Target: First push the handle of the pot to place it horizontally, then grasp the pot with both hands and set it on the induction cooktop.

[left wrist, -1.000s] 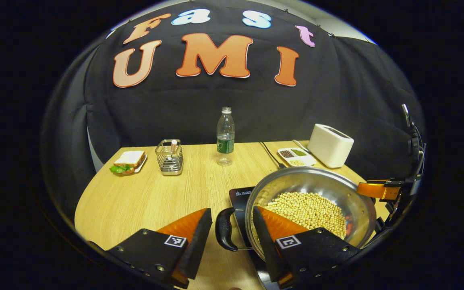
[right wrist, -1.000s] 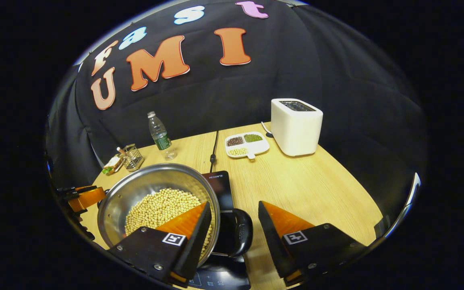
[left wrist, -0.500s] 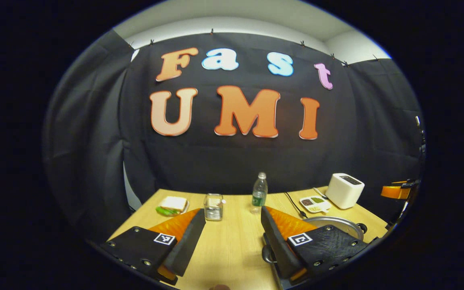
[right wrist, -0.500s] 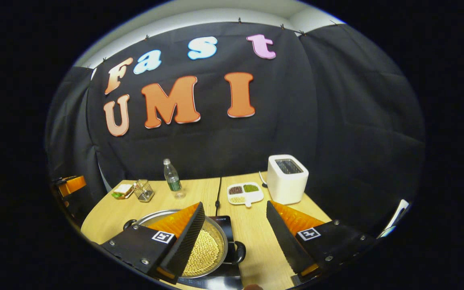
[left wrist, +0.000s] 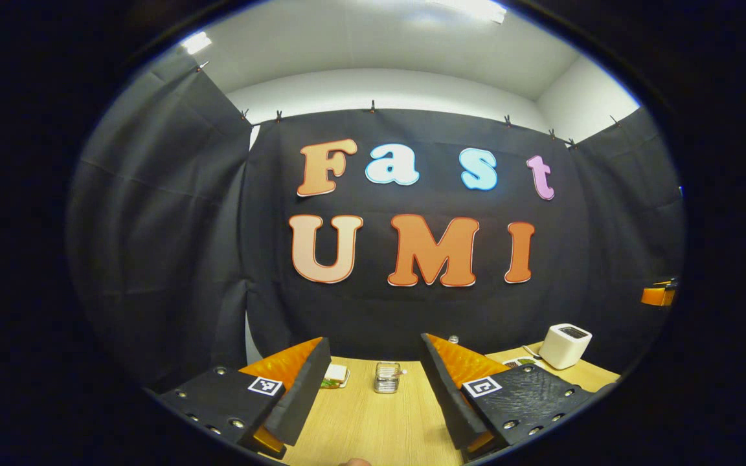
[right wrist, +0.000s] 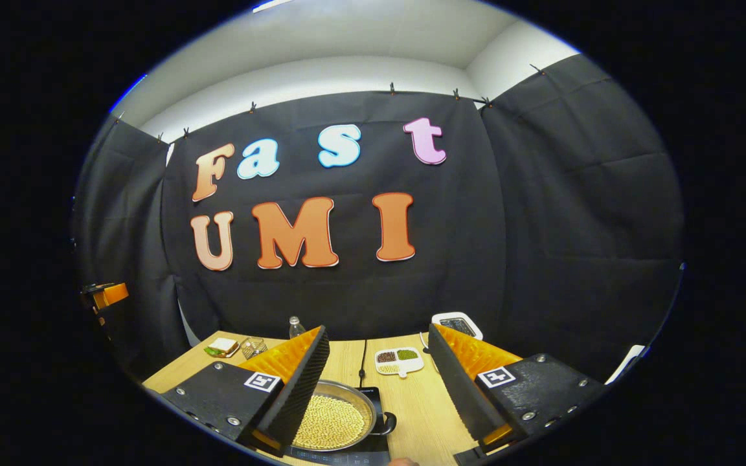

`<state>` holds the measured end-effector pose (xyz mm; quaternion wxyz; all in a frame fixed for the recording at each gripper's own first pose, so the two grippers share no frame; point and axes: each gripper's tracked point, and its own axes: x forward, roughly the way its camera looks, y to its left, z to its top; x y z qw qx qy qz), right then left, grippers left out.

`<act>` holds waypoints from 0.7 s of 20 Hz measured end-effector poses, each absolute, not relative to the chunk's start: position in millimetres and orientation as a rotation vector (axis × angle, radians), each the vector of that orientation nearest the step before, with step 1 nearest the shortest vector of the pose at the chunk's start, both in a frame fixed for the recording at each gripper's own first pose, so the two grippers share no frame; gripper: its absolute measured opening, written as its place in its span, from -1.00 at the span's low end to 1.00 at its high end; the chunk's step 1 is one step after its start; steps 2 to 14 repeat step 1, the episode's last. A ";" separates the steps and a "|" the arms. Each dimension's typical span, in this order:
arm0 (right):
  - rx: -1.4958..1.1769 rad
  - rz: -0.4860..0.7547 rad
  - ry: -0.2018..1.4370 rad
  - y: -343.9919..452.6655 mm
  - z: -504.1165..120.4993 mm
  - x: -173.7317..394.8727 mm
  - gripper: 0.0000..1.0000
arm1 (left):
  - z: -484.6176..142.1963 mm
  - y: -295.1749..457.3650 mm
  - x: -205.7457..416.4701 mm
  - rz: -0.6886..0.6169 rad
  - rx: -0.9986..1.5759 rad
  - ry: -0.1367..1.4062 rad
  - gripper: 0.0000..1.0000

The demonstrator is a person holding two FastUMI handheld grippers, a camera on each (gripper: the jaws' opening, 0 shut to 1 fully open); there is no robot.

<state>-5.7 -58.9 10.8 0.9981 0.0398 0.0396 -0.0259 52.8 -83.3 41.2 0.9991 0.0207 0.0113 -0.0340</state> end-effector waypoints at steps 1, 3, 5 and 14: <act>0.074 -0.062 0.058 -64.1 18.0 -10.9 0.89 | 48.8 -76.9 45.6 -0.056 0.066 0.004 0.70; 0.074 -0.062 0.058 -64.1 18.0 -10.9 0.89 | 48.8 -76.9 45.6 -0.056 0.066 0.004 0.70; 0.074 -0.062 0.058 -64.1 18.0 -10.9 0.89 | 48.8 -76.9 45.6 -0.056 0.066 0.004 0.70; 0.074 -0.062 0.058 -64.1 18.0 -10.9 0.89 | 48.8 -76.9 45.6 -0.056 0.066 0.004 0.70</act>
